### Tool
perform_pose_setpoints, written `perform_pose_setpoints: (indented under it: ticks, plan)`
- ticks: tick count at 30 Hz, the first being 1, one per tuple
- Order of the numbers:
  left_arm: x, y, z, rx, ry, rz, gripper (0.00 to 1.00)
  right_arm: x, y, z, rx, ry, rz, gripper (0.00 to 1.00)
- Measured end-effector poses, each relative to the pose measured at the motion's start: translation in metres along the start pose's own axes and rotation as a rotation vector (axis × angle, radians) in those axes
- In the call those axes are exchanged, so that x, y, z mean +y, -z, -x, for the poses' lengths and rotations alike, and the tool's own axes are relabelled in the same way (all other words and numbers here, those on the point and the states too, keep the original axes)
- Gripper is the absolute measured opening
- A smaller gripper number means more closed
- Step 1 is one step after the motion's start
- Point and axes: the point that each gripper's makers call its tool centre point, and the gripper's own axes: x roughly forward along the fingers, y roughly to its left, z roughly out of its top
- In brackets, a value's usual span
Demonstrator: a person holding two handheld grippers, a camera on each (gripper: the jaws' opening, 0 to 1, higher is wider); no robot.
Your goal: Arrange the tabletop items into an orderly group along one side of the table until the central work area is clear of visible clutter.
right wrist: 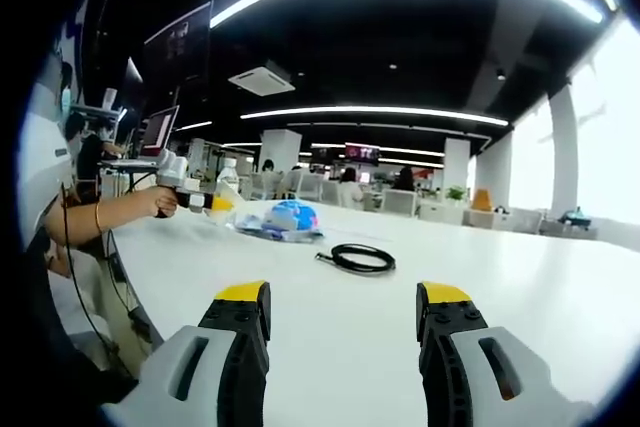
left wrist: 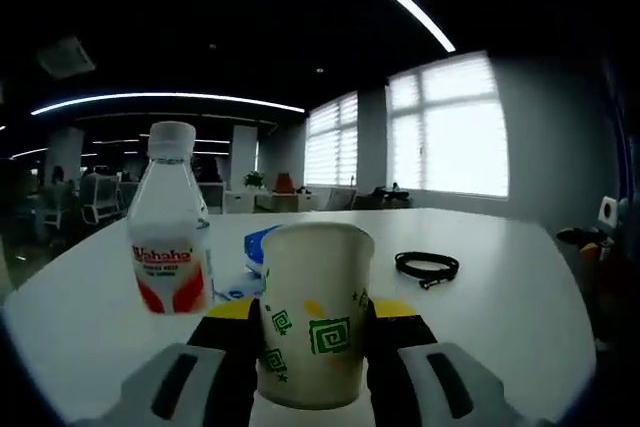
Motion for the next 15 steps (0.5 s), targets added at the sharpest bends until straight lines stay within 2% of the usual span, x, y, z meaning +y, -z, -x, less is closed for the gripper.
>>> perform_pose_setpoints:
  ticks: [12,13,15]
  plan:
    - [0.012,0.020,0.004,0.027,-0.045,-0.007,0.40,0.002,-0.002,-0.002,-0.002,-0.006,0.005,0.56]
    - [0.012,0.018,0.005,0.006,-0.048,0.000,0.40,0.002,-0.002,-0.002,-0.002,-0.005,0.005,0.56]
    - [0.013,0.019,0.008,0.005,-0.051,0.007,0.40,0.002,-0.002,-0.002,-0.002,-0.005,0.005,0.56]
